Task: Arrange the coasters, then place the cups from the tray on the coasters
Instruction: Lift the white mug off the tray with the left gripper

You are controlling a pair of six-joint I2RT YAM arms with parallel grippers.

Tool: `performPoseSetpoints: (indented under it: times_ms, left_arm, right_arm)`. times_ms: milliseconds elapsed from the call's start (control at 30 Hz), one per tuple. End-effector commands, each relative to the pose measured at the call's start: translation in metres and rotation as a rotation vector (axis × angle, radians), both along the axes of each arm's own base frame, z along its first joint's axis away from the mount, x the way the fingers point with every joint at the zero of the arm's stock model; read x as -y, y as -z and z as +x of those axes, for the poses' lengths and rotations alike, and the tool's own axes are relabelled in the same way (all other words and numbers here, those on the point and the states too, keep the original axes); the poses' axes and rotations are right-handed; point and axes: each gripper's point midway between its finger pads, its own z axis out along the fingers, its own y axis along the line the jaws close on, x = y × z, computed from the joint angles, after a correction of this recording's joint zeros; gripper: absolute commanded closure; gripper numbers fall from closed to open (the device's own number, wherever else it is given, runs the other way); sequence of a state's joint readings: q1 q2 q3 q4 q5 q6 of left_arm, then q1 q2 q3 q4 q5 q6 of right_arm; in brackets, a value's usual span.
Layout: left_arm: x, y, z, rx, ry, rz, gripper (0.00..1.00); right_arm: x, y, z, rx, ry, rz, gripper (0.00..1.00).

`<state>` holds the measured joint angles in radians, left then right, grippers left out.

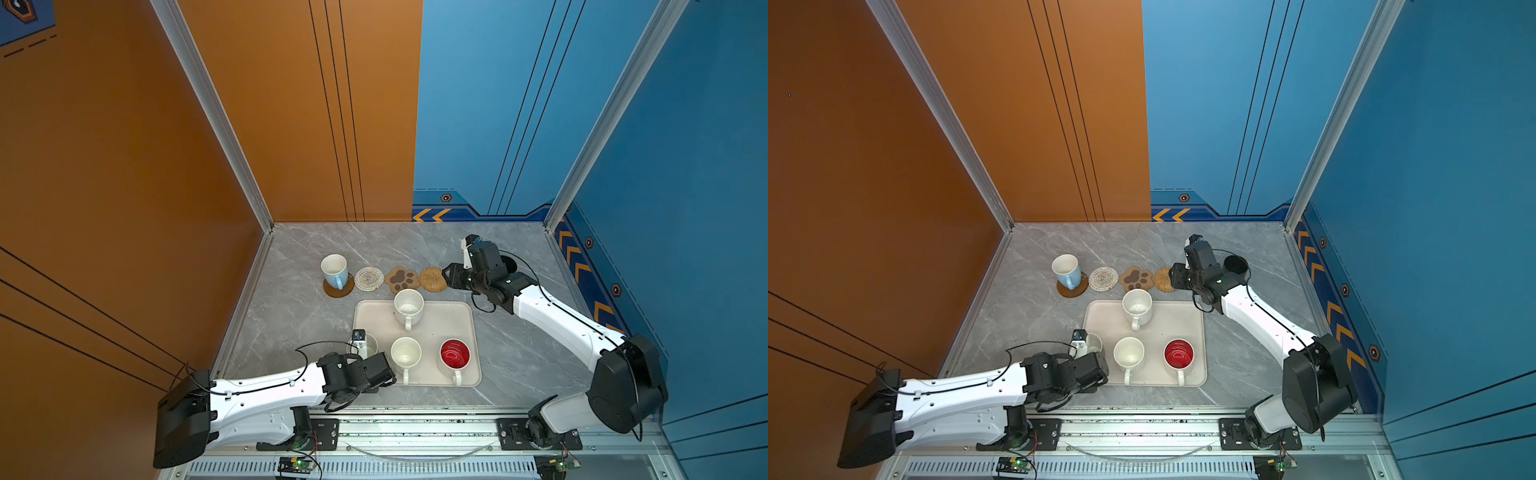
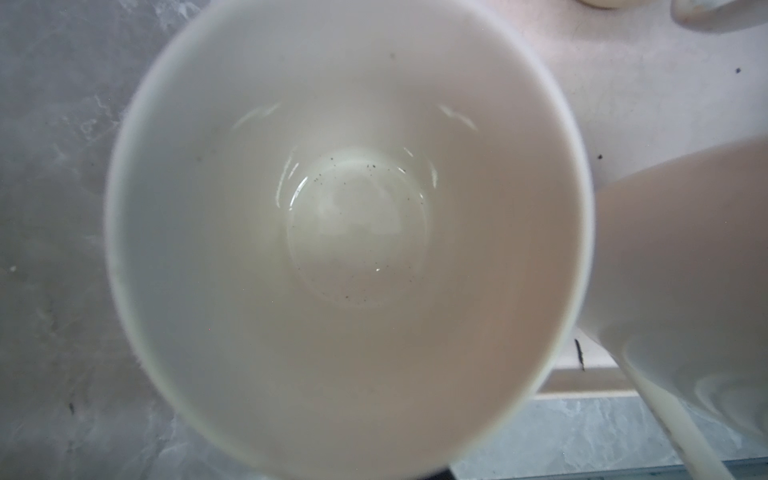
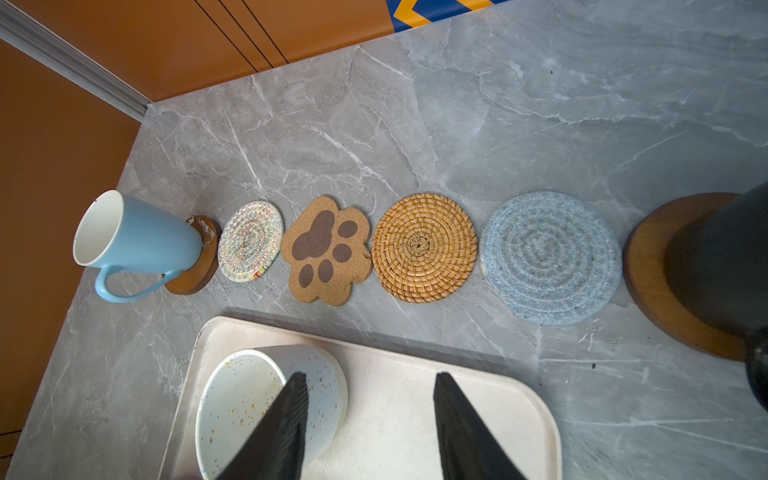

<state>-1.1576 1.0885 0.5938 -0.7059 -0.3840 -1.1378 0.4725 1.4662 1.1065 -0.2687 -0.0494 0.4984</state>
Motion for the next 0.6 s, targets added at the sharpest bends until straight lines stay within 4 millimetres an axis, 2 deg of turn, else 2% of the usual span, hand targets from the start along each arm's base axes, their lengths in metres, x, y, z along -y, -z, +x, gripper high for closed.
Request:
performPoseSetpoints:
  times_ms: [0, 567]
  left_arm:
    - [-0.008, -0.002, 0.006, 0.027, -0.007, 0.029, 1.0]
    - [0.001, -0.053, 0.033, 0.186, 0.003, -0.034, 1.0]
  right_arm:
    - [-0.003, -0.007, 0.004, 0.015, -0.002, -0.003, 0.52]
    - [0.002, -0.005, 0.005, 0.011, 0.004, -0.005, 0.52]
